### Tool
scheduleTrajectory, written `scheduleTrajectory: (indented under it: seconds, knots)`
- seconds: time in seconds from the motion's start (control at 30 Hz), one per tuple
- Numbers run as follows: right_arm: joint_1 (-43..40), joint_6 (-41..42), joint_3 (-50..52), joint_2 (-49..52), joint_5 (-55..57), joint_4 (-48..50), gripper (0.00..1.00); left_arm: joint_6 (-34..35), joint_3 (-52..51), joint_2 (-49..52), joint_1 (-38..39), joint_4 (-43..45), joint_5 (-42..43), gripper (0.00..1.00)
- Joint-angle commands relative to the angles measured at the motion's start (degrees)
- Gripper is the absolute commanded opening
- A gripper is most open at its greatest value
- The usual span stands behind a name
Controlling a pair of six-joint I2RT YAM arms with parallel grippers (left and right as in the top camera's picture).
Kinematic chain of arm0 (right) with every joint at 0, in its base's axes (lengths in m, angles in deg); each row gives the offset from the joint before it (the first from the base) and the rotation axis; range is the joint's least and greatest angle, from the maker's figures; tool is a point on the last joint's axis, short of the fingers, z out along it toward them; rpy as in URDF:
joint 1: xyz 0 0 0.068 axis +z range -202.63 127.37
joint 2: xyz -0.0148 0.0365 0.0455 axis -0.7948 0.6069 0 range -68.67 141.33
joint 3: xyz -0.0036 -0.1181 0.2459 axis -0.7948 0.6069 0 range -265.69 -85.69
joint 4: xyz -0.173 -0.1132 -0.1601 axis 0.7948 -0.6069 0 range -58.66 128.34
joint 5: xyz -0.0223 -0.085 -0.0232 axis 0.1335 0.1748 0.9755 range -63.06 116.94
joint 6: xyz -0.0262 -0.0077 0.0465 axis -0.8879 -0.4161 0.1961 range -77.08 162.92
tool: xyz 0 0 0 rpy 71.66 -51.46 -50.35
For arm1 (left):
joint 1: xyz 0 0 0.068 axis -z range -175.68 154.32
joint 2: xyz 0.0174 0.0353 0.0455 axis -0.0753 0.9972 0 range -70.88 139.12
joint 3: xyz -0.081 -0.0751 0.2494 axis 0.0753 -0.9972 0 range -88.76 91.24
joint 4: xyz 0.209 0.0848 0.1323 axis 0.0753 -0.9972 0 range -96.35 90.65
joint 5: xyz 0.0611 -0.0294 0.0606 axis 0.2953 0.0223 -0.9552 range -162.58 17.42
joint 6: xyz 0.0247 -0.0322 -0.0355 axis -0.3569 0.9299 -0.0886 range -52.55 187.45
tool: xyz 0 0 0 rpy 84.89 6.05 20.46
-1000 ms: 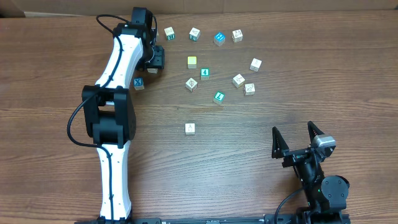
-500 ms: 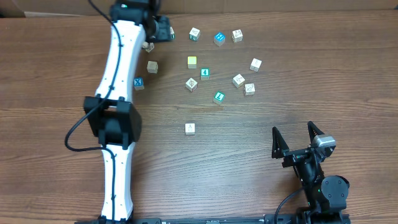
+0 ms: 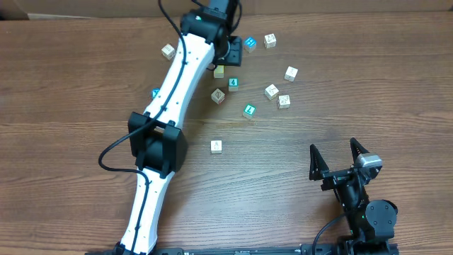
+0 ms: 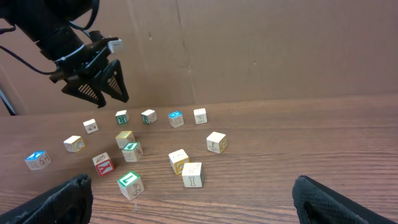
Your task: Form a horizontal line
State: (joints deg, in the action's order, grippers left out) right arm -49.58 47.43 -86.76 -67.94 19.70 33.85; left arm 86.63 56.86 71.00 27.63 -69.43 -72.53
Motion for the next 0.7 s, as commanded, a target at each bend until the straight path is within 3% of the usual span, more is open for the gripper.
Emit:
scheduleTrajectory:
  seconds: [0.0, 0.33, 0.67]
  knots:
    - [0.26, 0.11, 0.59, -0.57, 0.28, 0.26, 1.00, 3.37, -2.80, 0.24, 0.61, 1.66, -5.27, 0.62]
    - [0.26, 0.11, 0.59, -0.57, 0.28, 0.26, 1.00, 3.34, -14.23, 0.31, -0.74, 16.06, -9.64, 0.70]
    - [0.26, 0.11, 0.59, -0.57, 0.28, 0.26, 1.00, 3.34, -18.97, 0.31, -2.34, 21.51, -9.05, 0.67]
